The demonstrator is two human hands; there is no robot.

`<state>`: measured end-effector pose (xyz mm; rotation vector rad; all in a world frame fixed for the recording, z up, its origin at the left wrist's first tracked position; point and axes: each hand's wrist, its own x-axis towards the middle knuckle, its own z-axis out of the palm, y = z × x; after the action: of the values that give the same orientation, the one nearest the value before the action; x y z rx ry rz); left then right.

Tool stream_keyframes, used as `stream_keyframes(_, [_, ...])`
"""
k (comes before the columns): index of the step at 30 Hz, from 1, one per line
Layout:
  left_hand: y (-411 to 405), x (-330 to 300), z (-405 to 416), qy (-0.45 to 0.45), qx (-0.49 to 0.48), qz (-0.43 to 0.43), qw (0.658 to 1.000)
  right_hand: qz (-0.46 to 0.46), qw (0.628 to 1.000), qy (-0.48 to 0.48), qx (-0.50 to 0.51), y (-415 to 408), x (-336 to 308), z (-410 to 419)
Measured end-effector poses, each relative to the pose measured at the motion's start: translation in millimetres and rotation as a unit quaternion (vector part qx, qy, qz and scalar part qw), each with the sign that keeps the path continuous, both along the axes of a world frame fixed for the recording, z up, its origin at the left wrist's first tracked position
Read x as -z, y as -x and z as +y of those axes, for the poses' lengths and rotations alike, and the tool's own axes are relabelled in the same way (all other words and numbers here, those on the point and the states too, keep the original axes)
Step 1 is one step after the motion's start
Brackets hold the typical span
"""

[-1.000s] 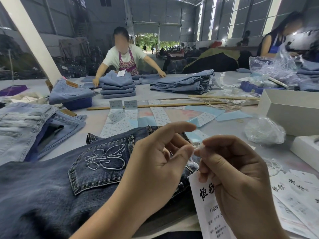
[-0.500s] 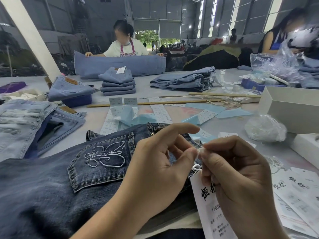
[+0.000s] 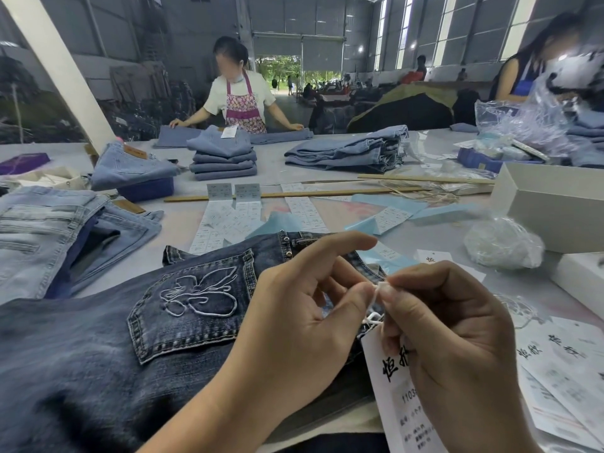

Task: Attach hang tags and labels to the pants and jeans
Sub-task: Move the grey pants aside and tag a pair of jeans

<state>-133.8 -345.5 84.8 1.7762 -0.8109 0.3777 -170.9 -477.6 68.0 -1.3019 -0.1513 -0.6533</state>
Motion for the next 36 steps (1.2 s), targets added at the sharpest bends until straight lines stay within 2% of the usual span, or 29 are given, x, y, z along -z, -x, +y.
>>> stream_keyframes(16, [-0.9,4.3,0.1,-0.001,-0.012,-0.038,0.999,0.0,1.0,0.024,0.013,0.4,3.1,1.7])
stream_keyframes(23, [-5.3,4.7,4.6,0.01,0.057,0.059,0.997,0.019,1.0,0.015,-0.015,0.7,3.5,-1.6])
stream_keyframes(29, [-12.5,3.3,8.6,0.046,0.17,0.197,0.965,0.01,0.997,0.005,-0.076,1.1,3.1,-5.7])
stream_keyframes(32, [-14.1,1.2,9.5,0.044,0.213,0.227,0.949,0.015,0.991,-0.002,-0.134,1.8,1.1,-11.4])
stream_keyframes(36, [-14.1,2.0,9.4,0.056,0.223,0.235,0.944,0.027,0.98,-0.019,-0.196,1.8,-1.9,-15.5])
